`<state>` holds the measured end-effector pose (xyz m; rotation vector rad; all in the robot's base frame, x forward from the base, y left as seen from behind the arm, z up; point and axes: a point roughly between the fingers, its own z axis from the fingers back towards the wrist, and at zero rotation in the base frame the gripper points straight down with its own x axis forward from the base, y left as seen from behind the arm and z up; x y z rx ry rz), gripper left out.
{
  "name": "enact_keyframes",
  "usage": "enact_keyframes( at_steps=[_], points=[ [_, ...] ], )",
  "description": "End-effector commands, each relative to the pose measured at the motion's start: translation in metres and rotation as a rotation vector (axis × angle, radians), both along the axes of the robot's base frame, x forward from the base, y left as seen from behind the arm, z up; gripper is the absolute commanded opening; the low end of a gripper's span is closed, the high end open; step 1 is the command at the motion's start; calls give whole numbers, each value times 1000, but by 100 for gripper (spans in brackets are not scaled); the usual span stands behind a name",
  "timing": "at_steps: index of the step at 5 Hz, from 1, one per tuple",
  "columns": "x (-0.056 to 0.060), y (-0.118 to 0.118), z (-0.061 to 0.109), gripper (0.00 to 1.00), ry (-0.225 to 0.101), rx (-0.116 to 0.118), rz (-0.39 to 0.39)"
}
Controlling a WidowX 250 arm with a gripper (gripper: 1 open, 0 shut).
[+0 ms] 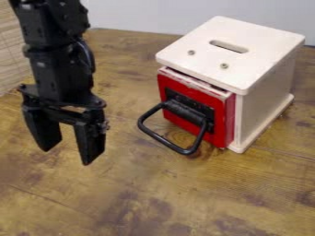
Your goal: Close the drawer
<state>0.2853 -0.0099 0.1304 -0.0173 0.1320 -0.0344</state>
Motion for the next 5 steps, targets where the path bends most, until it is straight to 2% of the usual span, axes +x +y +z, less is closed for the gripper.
enact_keyframes(
  at_steps=[1, 2, 4, 5],
  points=[
    [6, -10, 28, 100, -94, -14, -49],
    [6, -13, 32, 100, -108, -15, -58],
    [1, -11, 34, 100, -156, 4, -24],
    [2, -6, 27, 100, -152, 29, -1]
  ],
)
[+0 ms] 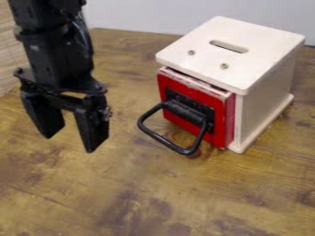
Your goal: Close the drawer
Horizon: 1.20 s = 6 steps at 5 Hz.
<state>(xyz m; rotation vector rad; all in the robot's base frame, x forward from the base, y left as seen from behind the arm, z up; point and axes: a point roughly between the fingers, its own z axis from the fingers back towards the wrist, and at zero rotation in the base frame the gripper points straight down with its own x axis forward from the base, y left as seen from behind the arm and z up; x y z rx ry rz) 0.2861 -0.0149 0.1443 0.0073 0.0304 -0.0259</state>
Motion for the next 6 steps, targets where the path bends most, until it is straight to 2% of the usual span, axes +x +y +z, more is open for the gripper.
enact_keyframes(
  at_steps=[1, 2, 3, 4, 6],
  points=[
    [5, 4, 6, 100, -40, 32, 5],
    [10, 8, 0, 100, -27, 42, 22],
    [15, 11, -4, 100, -14, 38, 26],
    [14, 11, -1, 100, -11, 11, 16],
    [2, 3, 19, 100, -37, -26, -8]
  ],
)
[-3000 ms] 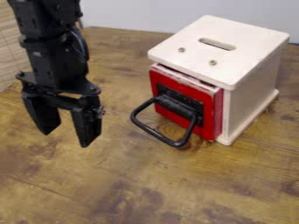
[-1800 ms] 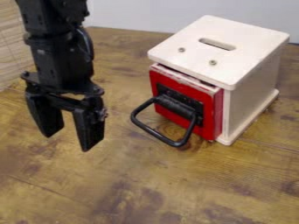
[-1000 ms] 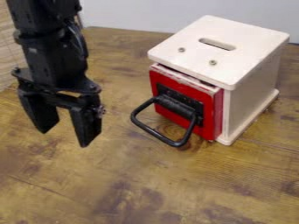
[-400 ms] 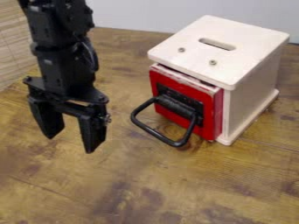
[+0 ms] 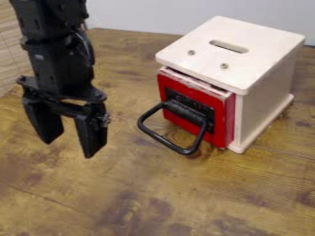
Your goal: Close the drawer
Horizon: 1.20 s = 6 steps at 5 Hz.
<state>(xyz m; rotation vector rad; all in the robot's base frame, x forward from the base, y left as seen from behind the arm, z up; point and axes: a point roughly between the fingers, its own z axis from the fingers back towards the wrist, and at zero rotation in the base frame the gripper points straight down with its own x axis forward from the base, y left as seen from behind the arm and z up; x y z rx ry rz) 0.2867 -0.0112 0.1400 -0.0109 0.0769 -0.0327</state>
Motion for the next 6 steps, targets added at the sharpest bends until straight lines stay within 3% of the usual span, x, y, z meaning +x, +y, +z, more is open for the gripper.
enact_keyframes(
  at_steps=[1, 3, 4, 5, 6],
  points=[
    [3, 0, 24, 100, -85, -5, 2],
    [14, -3, 12, 100, -60, 69, 15],
    [18, -3, 5, 100, -57, 79, 13],
    [13, -1, 5, 100, -76, 56, 8],
    [13, 0, 3, 100, -69, 56, 7]
  ],
)
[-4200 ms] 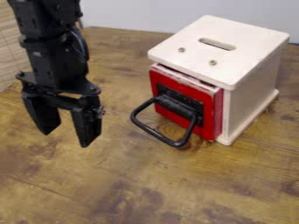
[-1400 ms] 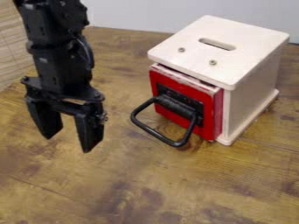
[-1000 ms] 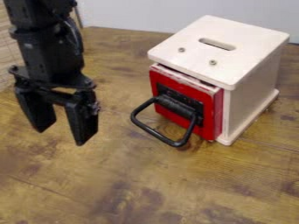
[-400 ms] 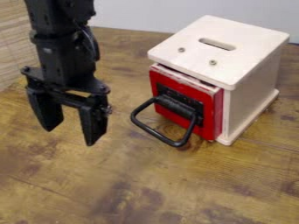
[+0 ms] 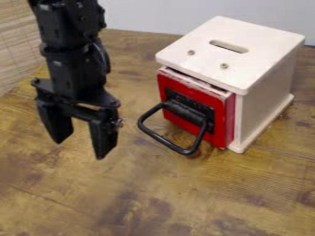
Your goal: Close the drawer
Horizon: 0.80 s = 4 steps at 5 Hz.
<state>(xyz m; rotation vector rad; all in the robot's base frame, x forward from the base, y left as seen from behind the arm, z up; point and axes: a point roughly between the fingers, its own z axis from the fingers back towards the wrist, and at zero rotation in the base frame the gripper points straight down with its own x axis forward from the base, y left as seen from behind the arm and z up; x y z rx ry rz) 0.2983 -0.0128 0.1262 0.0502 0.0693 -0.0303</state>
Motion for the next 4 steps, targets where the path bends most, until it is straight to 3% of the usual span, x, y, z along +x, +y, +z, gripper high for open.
enact_keyframes(
  at_steps=[1, 4],
  points=[
    [2, 4, 16, 100, -57, -6, 5],
    [3, 8, 13, 100, -45, -9, 4]
  ],
)
